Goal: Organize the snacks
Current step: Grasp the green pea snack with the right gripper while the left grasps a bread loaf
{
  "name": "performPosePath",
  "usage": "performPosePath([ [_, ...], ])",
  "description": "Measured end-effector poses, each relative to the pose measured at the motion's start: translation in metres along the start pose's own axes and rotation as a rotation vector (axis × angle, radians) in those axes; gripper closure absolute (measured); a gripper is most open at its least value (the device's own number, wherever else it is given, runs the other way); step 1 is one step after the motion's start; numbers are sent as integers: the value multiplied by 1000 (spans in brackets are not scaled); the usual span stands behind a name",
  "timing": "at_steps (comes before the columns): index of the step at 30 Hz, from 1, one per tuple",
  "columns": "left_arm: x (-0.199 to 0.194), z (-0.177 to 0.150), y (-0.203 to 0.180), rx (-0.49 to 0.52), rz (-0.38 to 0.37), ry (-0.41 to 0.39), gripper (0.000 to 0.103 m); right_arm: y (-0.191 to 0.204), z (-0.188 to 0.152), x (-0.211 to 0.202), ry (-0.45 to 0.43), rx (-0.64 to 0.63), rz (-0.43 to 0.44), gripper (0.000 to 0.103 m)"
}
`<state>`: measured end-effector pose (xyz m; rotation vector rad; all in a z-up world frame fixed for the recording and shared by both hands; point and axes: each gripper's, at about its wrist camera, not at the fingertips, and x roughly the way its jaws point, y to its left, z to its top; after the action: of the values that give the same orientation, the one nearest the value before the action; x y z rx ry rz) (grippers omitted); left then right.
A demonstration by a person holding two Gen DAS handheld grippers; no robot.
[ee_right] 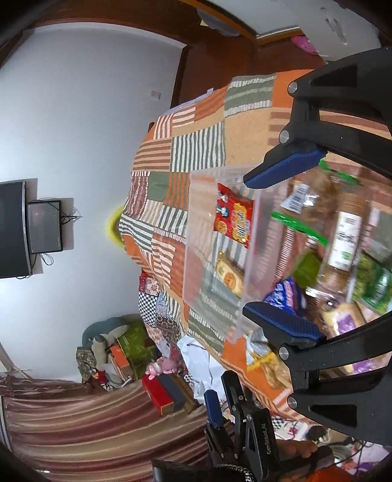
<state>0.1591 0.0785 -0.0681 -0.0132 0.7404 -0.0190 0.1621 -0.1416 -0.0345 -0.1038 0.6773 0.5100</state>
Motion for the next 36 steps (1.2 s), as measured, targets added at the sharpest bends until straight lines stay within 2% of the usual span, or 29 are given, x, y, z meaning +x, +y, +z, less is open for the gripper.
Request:
performPosePath([
  [2, -5, -9, 1, 2, -3, 7, 36, 2, -7, -4, 7, 8, 2, 24],
  [7, -16, -32, 5, -18, -5, 14, 27, 3, -26, -8, 30, 29, 7, 22],
  [11, -16, -51, 5, -17, -6, 44, 27, 6, -46, -13, 49, 41, -3, 22],
  [20, -16, -88, -6, 41, 5, 79, 27, 7, -87, 1, 156, 112, 23, 22],
  [27, -2, -109, -3, -4, 15, 114, 28, 11, -106, 12, 204, 131, 29, 23],
  [36, 15, -113, -7, -26, 0, 125, 38, 21, -111, 25, 244, 111, 65, 42],
])
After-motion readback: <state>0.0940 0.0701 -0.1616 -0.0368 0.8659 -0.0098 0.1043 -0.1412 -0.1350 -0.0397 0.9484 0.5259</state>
